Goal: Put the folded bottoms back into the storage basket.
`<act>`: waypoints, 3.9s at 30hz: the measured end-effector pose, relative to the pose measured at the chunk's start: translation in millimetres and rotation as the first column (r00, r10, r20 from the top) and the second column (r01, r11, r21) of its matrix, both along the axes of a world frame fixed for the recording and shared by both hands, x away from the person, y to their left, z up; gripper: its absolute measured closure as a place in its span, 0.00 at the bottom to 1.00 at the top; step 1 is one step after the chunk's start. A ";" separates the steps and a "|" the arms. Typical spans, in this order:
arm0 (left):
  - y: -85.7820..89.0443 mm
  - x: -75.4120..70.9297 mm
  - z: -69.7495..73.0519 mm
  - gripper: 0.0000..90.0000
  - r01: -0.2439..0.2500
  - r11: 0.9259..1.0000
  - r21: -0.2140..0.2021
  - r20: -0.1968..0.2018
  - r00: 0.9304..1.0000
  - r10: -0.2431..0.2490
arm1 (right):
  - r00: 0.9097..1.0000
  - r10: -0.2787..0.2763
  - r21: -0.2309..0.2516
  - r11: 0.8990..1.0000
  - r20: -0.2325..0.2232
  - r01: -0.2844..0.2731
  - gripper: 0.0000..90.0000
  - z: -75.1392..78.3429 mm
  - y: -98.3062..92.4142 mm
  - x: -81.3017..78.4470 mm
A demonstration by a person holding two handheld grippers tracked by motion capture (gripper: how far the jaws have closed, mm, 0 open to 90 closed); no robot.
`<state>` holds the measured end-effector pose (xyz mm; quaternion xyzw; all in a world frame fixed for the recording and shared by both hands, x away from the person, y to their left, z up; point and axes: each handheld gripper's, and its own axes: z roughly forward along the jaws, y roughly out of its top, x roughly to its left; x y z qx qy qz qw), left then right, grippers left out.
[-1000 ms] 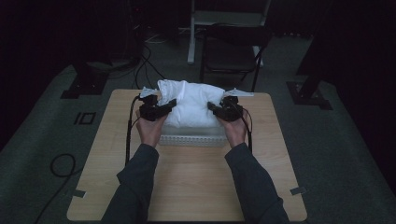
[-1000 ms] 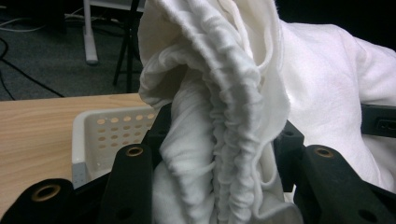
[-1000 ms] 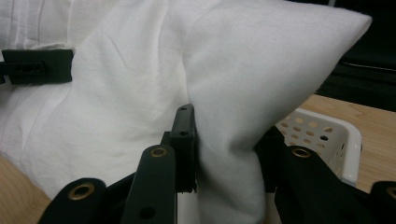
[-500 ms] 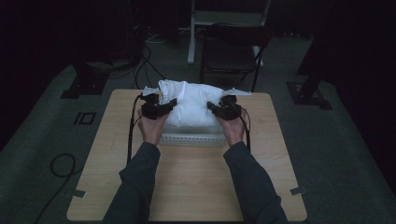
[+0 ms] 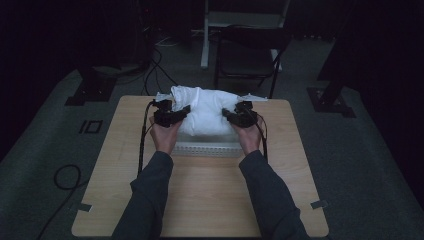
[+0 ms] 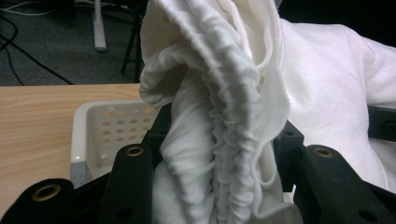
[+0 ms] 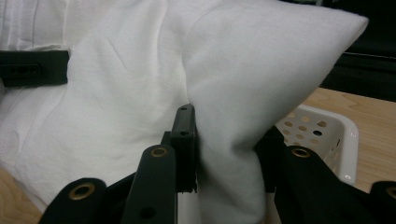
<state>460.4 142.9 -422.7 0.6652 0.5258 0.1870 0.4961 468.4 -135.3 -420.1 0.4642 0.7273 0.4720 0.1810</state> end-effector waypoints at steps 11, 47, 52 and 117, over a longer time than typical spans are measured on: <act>-2.2 6.8 -6.6 0.61 -0.012 1.000 0.009 -0.022 1.000 0.012 | 1.000 -0.008 -0.018 1.000 -0.015 0.008 0.77 -6.8 1.9 7.7; -10.6 17.1 -22.4 0.61 -0.037 0.998 0.059 -0.063 0.997 0.041 | 0.997 -0.035 -0.043 0.999 -0.064 0.033 0.77 -23.2 4.2 18.9; -12.5 19.9 -28.1 0.61 -0.042 0.997 0.071 -0.077 0.996 0.047 | 0.996 -0.043 -0.052 0.998 -0.077 0.039 0.77 -28.0 5.9 20.7; -29.1 5.0 -65.3 0.59 -0.001 0.970 0.243 -0.167 0.985 0.043 | 0.981 -0.082 -0.204 0.978 -0.176 0.045 0.74 -67.2 12.5 2.8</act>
